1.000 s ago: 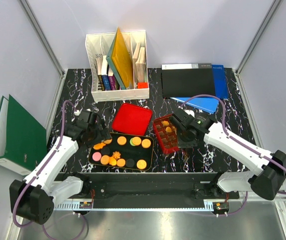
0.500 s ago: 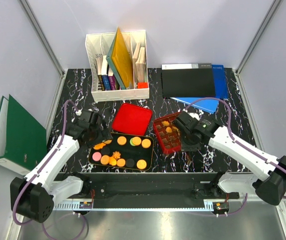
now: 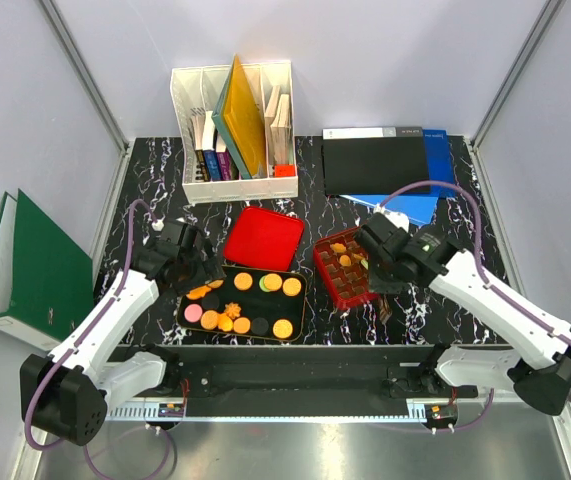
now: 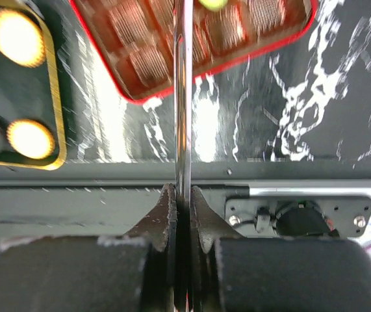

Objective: Pack the cookies

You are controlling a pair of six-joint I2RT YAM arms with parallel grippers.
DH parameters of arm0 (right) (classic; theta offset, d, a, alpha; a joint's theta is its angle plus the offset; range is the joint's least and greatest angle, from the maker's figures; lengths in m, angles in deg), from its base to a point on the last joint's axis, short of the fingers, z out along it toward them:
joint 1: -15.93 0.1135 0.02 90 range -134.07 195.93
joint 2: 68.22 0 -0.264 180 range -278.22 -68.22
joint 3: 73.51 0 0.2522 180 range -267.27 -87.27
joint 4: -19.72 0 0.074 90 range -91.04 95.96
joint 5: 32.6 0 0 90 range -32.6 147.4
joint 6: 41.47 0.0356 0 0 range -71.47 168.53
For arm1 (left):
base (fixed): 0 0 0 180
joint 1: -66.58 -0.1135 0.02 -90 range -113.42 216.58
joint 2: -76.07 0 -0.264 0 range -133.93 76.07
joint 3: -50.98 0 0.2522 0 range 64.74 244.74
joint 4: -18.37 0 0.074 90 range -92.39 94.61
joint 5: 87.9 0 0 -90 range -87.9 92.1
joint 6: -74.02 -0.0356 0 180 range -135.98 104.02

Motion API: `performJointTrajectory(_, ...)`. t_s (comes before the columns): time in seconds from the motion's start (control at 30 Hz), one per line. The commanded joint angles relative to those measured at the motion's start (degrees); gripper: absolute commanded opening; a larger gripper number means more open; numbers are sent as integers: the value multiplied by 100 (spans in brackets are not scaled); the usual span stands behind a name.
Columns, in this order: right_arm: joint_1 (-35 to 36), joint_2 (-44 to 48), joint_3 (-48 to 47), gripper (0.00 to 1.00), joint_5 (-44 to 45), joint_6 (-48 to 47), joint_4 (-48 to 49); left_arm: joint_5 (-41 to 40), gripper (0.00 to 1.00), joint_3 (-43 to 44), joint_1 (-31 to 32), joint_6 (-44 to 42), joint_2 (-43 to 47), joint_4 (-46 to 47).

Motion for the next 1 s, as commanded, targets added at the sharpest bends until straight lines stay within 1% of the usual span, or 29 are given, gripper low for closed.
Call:
performJointTrajectory(0.0,-27,66,-613,0,606,17,-349,56,97,-32,33,-35,58,164)
performJointTrajectory(0.17,-27,-83,-271,0,361,-45,-245,38,97,-32,42,-26,49,164)
performJointTrajectory(0.3,-27,-92,281,0,115,-18,-16,38,97,-32,68,-17,49,164)
performJointTrajectory(0.53,-27,-338,775,0,-843,-264,274,47,97,-32,86,-35,5,164)
performJointTrajectory(0.67,-27,-75,566,0,-555,-177,354,38,97,-14,86,-44,-48,173)
performJointTrajectory(0.8,-27,57,126,0,42,-89,64,38,97,-6,95,-44,-74,164)
performJointTrajectory(0.9,-27,75,-173,0,228,-115,-147,29,97,-6,95,-44,-92,173)
performJointTrajectory(0.97,-27,31,-296,0,194,-193,-209,21,97,-6,95,-35,-83,173)
